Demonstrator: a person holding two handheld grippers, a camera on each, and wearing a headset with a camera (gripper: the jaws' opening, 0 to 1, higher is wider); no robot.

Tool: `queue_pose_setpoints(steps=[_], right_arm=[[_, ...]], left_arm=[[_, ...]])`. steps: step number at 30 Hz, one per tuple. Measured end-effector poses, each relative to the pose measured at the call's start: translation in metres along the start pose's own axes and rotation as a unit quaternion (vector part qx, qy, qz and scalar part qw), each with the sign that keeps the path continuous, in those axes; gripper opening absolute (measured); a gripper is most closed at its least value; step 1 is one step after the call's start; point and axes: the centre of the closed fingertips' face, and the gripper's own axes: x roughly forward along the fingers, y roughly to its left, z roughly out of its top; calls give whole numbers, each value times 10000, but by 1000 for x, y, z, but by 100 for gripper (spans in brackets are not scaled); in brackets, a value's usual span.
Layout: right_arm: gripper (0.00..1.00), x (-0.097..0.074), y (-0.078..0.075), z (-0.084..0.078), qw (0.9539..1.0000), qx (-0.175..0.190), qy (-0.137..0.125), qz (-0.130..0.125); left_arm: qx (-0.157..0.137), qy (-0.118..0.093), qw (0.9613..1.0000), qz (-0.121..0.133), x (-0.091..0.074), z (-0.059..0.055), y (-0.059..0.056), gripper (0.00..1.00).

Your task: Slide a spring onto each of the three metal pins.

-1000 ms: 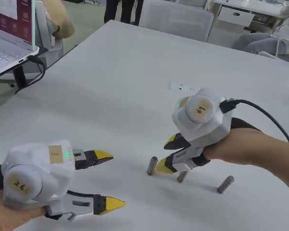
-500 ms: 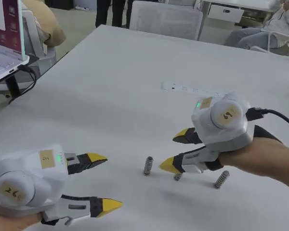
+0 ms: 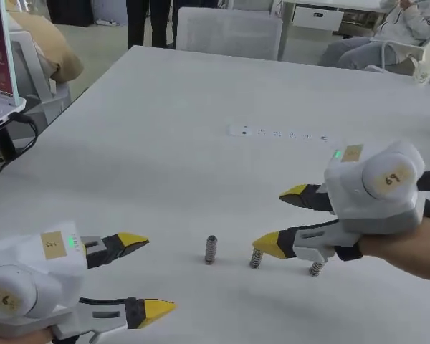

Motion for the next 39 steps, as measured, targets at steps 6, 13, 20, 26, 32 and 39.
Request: queue_pose_setpoints(steps=[6, 13, 20, 26, 32, 39], right_arm=[[58, -22, -4, -10, 9994, 124, -232, -228], [63, -45, -9, -26, 9966, 380, -578, -452], [69, -59, -7, -49, 9932, 637, -791, -576], [75, -64, -3, -67, 9893, 842, -964, -693], [82, -62, 4, -85, 9874, 1035, -930, -747], [87, -58, 12, -98, 9867, 1164, -835, -775]], left_arm=[[-17, -33, 10000, 33, 0, 7, -1, 52], [-65, -59, 10000, 47, 1, 9, -3, 53], [-106, -59, 9999, 41, 0, 9, -4, 55], [-246, -163, 9996, -30, 0, 11, -8, 57], [-337, -152, 9993, -73, -1, 6, -10, 58], [-562, -198, 9982, -46, -3, -2, -10, 63]])
